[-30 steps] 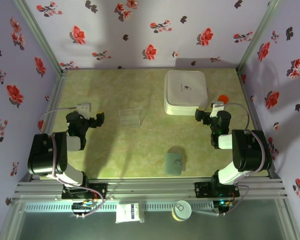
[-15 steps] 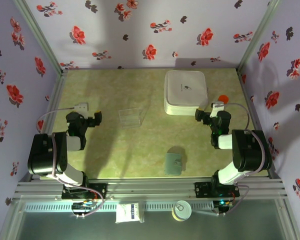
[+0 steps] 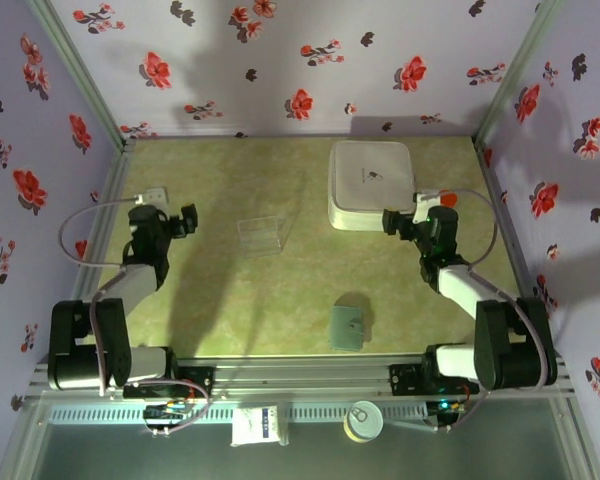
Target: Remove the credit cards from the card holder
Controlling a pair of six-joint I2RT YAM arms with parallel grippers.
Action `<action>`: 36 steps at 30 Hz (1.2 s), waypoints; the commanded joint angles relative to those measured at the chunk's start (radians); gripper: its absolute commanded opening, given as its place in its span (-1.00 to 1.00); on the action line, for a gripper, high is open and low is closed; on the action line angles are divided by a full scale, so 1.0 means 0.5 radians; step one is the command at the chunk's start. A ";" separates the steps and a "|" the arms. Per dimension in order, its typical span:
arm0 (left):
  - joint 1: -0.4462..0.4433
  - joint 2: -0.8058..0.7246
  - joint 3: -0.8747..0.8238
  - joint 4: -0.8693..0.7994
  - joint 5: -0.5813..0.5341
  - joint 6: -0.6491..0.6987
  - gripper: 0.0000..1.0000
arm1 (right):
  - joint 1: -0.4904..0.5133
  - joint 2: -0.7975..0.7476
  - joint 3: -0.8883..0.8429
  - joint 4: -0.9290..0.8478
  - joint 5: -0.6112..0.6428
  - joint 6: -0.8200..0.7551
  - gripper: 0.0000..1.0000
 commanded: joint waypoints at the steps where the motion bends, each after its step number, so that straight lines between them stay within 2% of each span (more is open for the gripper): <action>1: -0.054 -0.021 0.246 -0.611 -0.032 -0.209 0.91 | 0.157 -0.108 0.137 -0.526 0.166 0.033 0.92; 4: -0.115 0.053 0.458 -0.944 0.111 -0.346 0.91 | 0.279 -0.141 0.250 -0.792 0.258 0.229 0.91; 8: -0.277 0.150 0.604 -1.187 0.253 -0.475 0.90 | 0.417 -0.136 0.357 -1.078 0.251 0.558 0.85; 13: -0.487 0.228 0.703 -1.396 0.334 -0.577 0.83 | 0.612 -0.126 0.519 -1.541 0.293 0.860 0.72; 19: -0.605 0.267 0.700 -1.487 0.464 -0.763 0.66 | 0.875 -0.204 0.576 -1.935 0.302 1.143 0.69; 21: -0.633 0.288 0.703 -1.513 0.464 -0.775 0.53 | 0.966 -0.226 0.583 -2.036 0.304 1.213 0.69; 27: -0.720 0.440 0.799 -1.576 0.455 -0.759 -0.08 | 1.212 -0.242 0.603 -2.270 0.346 1.355 0.69; 29: -0.746 0.480 0.824 -1.617 0.411 -0.759 -0.22 | 1.257 -0.250 0.604 -2.334 0.361 1.389 0.69; 36: -0.777 0.589 0.858 -1.653 0.308 -0.781 -0.54 | 1.428 -0.223 0.660 -2.510 0.425 1.520 0.68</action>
